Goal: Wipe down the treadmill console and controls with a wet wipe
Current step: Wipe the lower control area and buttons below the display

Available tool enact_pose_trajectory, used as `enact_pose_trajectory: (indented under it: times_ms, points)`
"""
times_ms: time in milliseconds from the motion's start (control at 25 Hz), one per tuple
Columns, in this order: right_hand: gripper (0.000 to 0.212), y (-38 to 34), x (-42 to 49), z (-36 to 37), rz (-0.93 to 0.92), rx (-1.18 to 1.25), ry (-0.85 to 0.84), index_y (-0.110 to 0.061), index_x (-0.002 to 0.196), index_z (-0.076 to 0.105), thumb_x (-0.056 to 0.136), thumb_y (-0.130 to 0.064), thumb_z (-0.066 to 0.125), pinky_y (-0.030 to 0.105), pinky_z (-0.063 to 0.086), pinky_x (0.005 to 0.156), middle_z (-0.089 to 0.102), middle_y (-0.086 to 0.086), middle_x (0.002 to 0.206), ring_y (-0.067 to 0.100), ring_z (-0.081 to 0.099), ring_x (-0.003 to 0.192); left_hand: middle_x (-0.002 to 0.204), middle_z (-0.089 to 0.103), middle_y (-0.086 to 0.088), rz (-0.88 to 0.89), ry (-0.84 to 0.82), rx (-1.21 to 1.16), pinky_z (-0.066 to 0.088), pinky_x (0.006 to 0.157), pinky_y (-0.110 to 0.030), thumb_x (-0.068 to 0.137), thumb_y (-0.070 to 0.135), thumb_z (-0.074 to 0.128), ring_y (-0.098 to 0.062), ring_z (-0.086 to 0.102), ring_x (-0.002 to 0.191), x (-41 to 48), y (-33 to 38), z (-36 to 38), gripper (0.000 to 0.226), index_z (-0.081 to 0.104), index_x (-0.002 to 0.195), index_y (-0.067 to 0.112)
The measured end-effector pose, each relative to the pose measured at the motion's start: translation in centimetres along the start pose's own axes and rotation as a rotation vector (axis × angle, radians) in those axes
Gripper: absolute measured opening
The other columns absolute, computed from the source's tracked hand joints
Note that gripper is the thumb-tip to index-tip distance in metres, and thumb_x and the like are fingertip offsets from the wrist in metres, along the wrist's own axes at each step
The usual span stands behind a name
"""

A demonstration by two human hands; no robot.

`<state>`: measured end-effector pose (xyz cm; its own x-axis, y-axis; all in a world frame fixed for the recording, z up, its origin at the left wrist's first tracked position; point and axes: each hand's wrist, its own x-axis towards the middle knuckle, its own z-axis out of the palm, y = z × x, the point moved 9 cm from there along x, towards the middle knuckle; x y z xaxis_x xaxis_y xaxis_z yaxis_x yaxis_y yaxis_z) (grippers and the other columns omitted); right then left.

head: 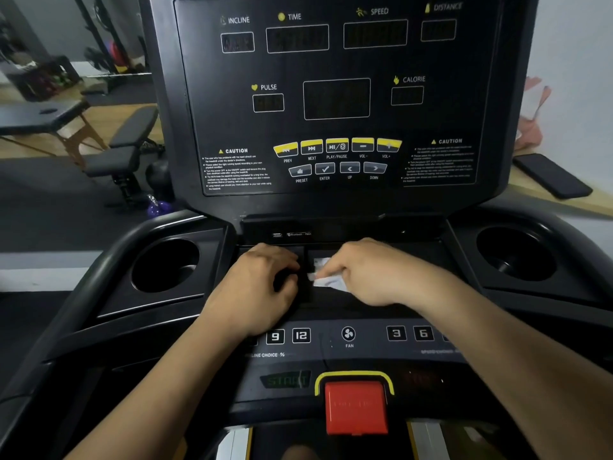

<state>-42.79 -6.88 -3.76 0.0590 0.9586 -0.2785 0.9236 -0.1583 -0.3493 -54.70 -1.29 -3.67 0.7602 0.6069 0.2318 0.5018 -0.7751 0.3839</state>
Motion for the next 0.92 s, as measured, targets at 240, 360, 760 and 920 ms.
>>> enact_pose_trajectory:
  times_ms: [240, 360, 760, 920]
  points:
    - [0.018, 1.5, -2.3, -2.6, 0.135, -0.515, 0.115, -0.026, 0.074, 0.054, 0.080, -0.010, 0.054, 0.032, 0.036, 0.061, 0.046, -0.005, 0.070, 0.018, 0.043, 0.060, 0.115, 0.070, 0.002, -0.008, 0.002, 0.010, 0.046, 0.100, -0.031, 0.081, 0.028, 0.052, -0.017, 0.060, 0.111, 0.0, 0.1, 0.2, 0.036, 0.074, 0.105, 0.012]
    - [0.015, -1.7, -1.2, -2.0, -0.106, -0.350, 0.246, -0.026, 0.080, 0.061, 0.082, -0.014, 0.054, 0.025, 0.030, 0.054, 0.045, -0.009, 0.083, 0.020, 0.053, 0.081, 0.112, 0.071, 0.002, 0.002, 0.008, 0.014, 0.046, 0.098, -0.029, 0.081, 0.026, 0.053, -0.018, 0.061, 0.107, 0.1, 0.1, 0.1, 0.034, 0.074, 0.103, 0.012]
    - [0.019, -0.4, 0.4, -1.5, 0.028, -0.424, 0.312, -0.024, 0.101, 0.063, 0.088, -0.014, 0.054, 0.033, 0.033, 0.060, 0.060, 0.006, 0.096, 0.031, 0.061, 0.085, 0.117, 0.070, 0.002, -0.013, 0.004, -0.004, 0.046, 0.102, -0.029, 0.082, 0.027, 0.051, -0.014, 0.060, 0.114, -0.2, -0.1, 0.1, 0.037, 0.075, 0.107, 0.013]
    - [0.016, 2.4, -1.1, -2.7, 0.195, -0.401, 0.266, -0.018, 0.079, 0.046, 0.083, -0.008, 0.058, 0.031, 0.037, 0.053, 0.036, 0.001, 0.066, 0.023, 0.044, 0.061, 0.118, 0.070, 0.002, -0.012, -0.006, 0.004, 0.044, 0.102, -0.026, 0.082, 0.026, 0.050, -0.015, 0.060, 0.114, -0.3, -0.1, 0.0, 0.038, 0.076, 0.107, 0.014]
